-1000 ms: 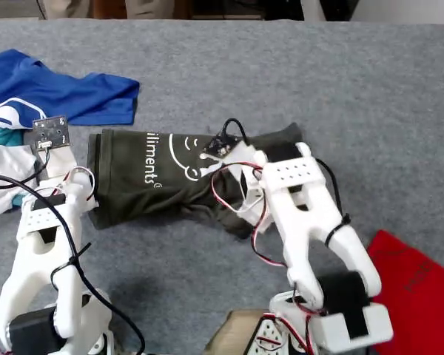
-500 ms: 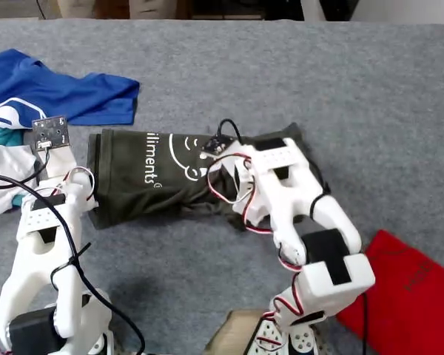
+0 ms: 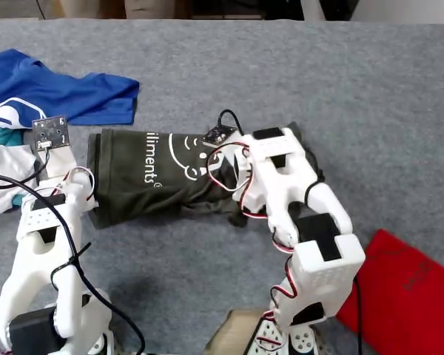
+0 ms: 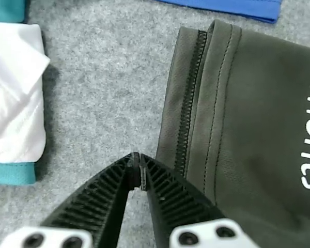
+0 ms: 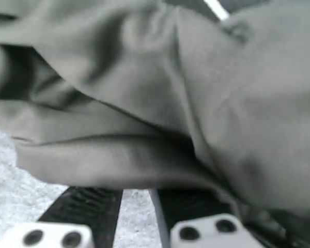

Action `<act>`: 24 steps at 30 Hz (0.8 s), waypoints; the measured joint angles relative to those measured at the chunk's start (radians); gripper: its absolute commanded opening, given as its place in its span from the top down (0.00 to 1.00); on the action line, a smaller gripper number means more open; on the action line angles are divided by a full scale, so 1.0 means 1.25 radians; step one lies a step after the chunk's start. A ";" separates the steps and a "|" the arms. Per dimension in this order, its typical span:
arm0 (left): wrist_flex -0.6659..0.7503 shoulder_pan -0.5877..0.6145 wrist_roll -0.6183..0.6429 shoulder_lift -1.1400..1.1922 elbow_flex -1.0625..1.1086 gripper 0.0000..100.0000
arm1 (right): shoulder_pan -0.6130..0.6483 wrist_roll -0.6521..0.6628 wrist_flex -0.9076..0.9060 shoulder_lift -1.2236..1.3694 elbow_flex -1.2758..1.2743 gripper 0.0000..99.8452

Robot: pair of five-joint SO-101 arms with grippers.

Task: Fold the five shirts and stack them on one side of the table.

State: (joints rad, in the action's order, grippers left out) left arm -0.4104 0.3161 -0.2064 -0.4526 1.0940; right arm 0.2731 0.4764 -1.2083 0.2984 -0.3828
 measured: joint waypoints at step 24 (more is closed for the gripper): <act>0.000 -0.006 0.000 0.000 0.000 0.98 | -0.047 -0.038 0.101 -0.135 0.268 0.99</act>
State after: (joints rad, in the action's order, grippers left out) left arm -0.4104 0.3084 -0.2064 -0.4526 1.0940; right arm 0.2148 0.4289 -1.0825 0.1297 -0.0483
